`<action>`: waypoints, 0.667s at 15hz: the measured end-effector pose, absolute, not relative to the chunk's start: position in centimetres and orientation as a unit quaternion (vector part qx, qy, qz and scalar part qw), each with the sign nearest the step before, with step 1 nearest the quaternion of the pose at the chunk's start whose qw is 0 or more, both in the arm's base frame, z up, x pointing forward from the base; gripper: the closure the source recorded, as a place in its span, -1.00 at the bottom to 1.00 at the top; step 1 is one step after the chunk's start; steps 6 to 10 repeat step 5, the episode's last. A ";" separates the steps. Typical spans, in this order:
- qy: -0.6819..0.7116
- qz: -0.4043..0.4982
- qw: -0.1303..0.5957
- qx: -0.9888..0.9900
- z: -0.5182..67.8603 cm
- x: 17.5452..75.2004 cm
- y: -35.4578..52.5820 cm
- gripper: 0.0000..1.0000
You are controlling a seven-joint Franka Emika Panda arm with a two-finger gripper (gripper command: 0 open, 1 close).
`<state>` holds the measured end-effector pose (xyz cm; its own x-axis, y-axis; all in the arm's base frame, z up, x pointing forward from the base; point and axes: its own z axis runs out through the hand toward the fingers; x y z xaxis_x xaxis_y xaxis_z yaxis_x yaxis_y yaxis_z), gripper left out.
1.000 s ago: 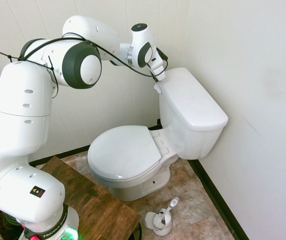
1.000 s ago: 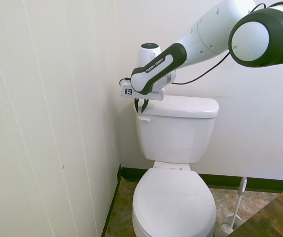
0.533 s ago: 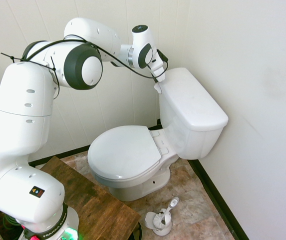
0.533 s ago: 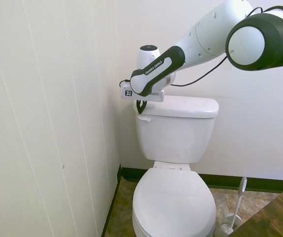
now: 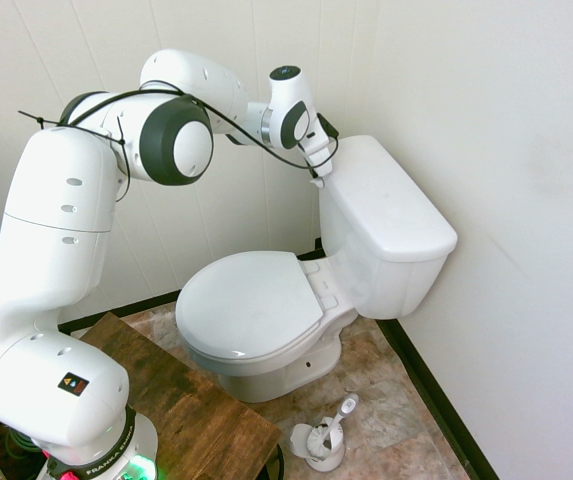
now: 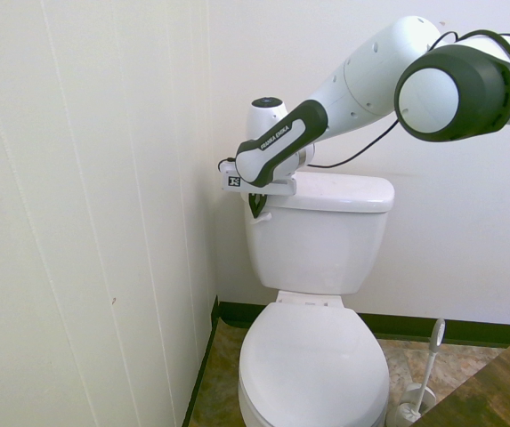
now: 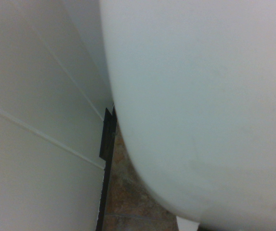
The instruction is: Flush the toilet
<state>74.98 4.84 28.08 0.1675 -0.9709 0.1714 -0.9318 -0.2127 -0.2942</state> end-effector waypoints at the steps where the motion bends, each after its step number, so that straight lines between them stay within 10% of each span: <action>1: 0.626 -0.161 0.061 -0.761 27.9 75.1 4.8 1.00; 10: 0.631 -0.159 0.066 -0.757 27.6 75.4 4.7 1.00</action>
